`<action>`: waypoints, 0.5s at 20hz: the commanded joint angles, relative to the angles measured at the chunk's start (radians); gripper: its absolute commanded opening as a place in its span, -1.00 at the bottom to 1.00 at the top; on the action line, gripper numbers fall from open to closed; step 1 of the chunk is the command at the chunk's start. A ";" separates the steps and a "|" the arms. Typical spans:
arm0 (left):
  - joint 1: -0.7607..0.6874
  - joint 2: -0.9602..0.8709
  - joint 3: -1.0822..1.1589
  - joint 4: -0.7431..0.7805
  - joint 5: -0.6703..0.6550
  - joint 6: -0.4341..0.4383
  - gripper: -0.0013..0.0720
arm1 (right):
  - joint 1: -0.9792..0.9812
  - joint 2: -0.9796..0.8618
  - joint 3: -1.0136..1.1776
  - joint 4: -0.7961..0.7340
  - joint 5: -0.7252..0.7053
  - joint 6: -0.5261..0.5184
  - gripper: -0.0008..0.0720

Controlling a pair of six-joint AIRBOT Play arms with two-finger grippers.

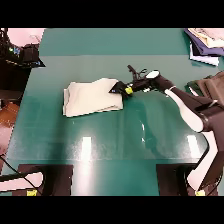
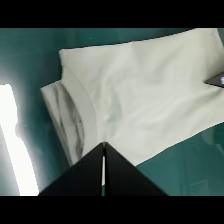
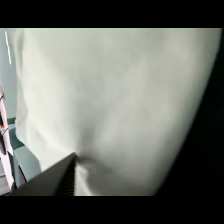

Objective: Fold the shirts.

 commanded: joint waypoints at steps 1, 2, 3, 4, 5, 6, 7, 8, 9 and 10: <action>0.000 0.000 0.000 -0.006 -0.001 0.000 -0.90 | 0.064 -0.062 0.106 0.036 -0.045 -0.034 -0.28; 0.000 0.000 0.000 -0.009 -0.001 0.000 -0.90 | 0.075 -0.061 0.121 0.031 -0.061 -0.072 -0.84; 0.000 0.000 0.000 -0.010 -0.002 0.000 -0.90 | 0.076 -0.061 0.139 0.031 -0.059 -0.106 -0.94; 0.000 0.000 0.000 -0.011 -0.007 0.000 -0.90 | 0.074 -0.055 0.152 0.030 -0.054 -0.111 -0.94; 0.000 0.000 0.000 -0.011 -0.013 0.005 -0.90 | 0.062 -0.039 0.159 0.029 -0.037 -0.111 -0.94; 0.000 0.000 0.000 -0.011 -0.020 0.008 -0.90 | 0.040 -0.015 0.158 0.024 -0.019 -0.111 -0.95; 0.000 0.000 0.000 -0.011 -0.022 0.008 -0.90 | 0.010 0.016 0.158 -0.002 0.006 -0.109 -0.95; 0.000 0.000 0.000 -0.011 -0.023 0.008 -0.90 | -0.031 0.058 0.157 -0.053 0.039 -0.093 -0.95; 0.000 0.000 0.000 -0.012 -0.023 0.008 -0.90 | -0.080 0.104 0.156 -0.123 0.069 -0.064 -0.95; 0.000 0.000 0.000 -0.015 -0.022 0.008 -0.90 | -0.131 0.147 0.156 -0.193 0.099 -0.031 -0.95</action>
